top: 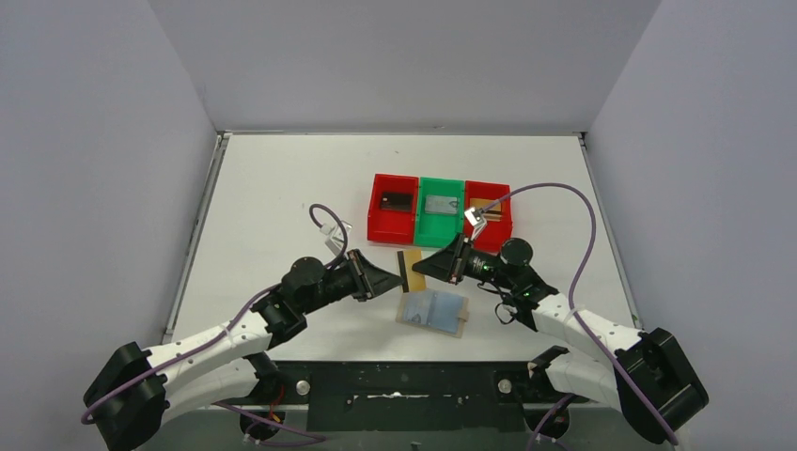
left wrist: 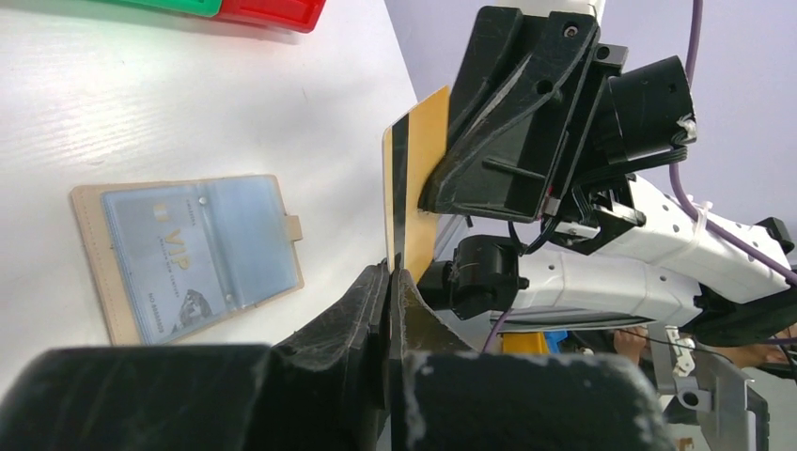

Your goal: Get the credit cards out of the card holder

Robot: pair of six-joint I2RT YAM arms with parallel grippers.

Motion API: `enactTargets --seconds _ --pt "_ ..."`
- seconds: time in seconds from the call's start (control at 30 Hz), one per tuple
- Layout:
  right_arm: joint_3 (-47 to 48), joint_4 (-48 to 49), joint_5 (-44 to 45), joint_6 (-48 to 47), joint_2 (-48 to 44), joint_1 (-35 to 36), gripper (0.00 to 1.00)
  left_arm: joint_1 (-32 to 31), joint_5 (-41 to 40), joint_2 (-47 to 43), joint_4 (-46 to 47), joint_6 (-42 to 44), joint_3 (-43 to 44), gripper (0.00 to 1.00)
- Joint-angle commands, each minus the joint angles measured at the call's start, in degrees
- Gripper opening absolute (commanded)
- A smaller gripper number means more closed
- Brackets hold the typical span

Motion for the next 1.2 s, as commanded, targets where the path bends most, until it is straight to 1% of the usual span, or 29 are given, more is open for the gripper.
enactTargets --seconds 0.0,0.07,0.17,0.2,0.27,0.33,0.4,0.47,0.57,0.63,0.7,0.77,0.83,0.93,0.97,1.07,1.17 --pt "0.2 5.4 -2.1 0.3 -2.1 -0.2 0.05 0.7 -0.7 -0.9 2.3 0.1 -0.1 0.02" --pt "0.2 4.9 -2.1 0.0 -2.2 -0.3 0.0 0.8 -0.8 -1.1 2.0 0.1 0.1 0.14" --pt "0.6 2.4 -1.2 -1.6 -3.0 -0.6 0.0 0.9 -1.7 -1.6 -0.4 1.0 0.9 0.38" --pt "1.0 0.9 -0.8 -2.7 -3.6 -0.7 0.0 0.9 -2.0 -1.9 -1.5 1.5 1.3 0.43" --pt "2.3 -5.8 2.0 -5.8 -5.0 -1.2 0.0 1.0 -3.0 -2.6 -4.8 2.5 2.4 0.52" --pt "4.4 -13.5 5.8 -10.4 -6.9 -1.5 0.0 0.9 -4.4 -3.6 -7.7 3.2 3.0 0.56" --pt "8.0 -22.7 11.4 -16.5 -8.8 -1.6 0.0 1.0 -5.8 -4.8 -9.8 3.5 3.3 0.6" --pt "11.2 -30.8 18.5 -24.4 -10.4 -1.8 0.0 1.0 -7.2 -6.1 -11.7 3.9 3.4 0.63" --pt "15.3 -39.1 30.3 -36.3 -12.6 -1.8 0.0 1.1 -8.6 -7.4 -14.5 4.6 3.7 0.66" --pt "16.9 -41.4 36.0 -45.8 -13.4 -1.8 0.0 1.2 -9.5 -8.1 -16.2 5.0 4.0 0.69" --pt "17.8 -41.8 41.2 -54.3 -14.1 -1.7 0.0 1.1 -10.6 -8.9 -17.7 5.5 4.3 0.77" --pt "19.1 -42.6 43.1 -64.1 -14.0 -1.8 0.0 1.1 -11.9 -9.8 -19.6 6.0 4.8 0.83" --pt "19.7 -42.7 46.4 -72.2 -12.9 -1.7 0.0 1.2 -13.4 -10.9 -21.5 6.7 5.3 0.86" --pt "21.5 -43.6 54.5 -79.9 -9.2 -2.0 0.0 1.3 -15.7 -12.7 -24.2 7.1 5.8 0.88" --pt "22.3 -44.5 55.4 -82.4 -7.4 -2.4 0.0 1.3 -16.5 -13.4 -25.1 7.2 5.8 0.88" --pt "26.3 -49.1 54.1 -88.8 -1.4 -4.5 0.0 1.4 -18.5 -15.9 -27.4 7.4 5.4 0.89" --pt "30.4 -52.3 49.0 -93.1 3.6 -8.3 0.0 1.6 -20.5 -18.3 -28.9 7.4 4.7 0.89"
